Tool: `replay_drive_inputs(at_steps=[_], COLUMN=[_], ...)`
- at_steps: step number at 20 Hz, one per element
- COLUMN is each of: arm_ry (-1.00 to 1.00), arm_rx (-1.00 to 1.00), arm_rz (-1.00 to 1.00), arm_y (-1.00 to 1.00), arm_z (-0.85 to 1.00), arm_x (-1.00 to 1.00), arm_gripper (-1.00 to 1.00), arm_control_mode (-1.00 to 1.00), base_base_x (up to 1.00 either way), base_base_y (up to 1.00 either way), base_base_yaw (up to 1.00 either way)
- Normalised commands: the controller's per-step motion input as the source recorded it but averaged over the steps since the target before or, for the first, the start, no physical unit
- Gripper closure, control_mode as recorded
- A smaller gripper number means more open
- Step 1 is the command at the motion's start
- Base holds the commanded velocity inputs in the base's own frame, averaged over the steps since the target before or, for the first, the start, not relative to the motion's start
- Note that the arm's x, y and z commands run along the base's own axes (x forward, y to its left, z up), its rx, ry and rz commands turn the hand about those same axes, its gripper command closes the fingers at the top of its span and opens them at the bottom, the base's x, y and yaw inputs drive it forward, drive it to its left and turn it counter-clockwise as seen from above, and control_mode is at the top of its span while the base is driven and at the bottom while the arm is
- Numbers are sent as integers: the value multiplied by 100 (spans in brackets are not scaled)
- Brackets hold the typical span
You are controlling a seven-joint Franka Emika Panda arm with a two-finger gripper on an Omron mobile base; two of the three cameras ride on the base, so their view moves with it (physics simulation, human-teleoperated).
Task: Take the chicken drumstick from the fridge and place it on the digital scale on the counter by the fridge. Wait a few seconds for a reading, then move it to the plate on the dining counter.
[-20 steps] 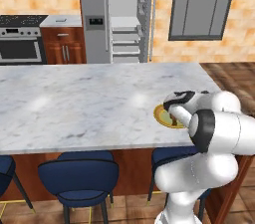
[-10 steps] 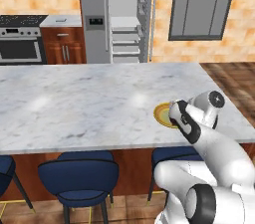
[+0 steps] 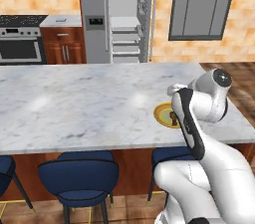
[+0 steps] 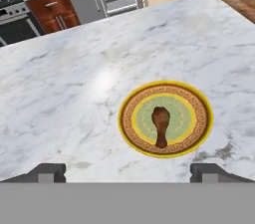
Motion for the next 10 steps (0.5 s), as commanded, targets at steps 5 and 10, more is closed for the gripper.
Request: replay_drive_inputs(at_steps=[5, 10], arm_ry=[13, 12], arm_rx=[-3, -5], arm_rz=[0, 0], arm_y=[67, 69], arm_z=[80, 42], arm_x=[-71, -79], arm_gripper=[-100, -100], arm_control_mode=[-100, -100], base_base_x=[0, 0], base_base_y=[0, 0], base_base_yaw=[0, 0])
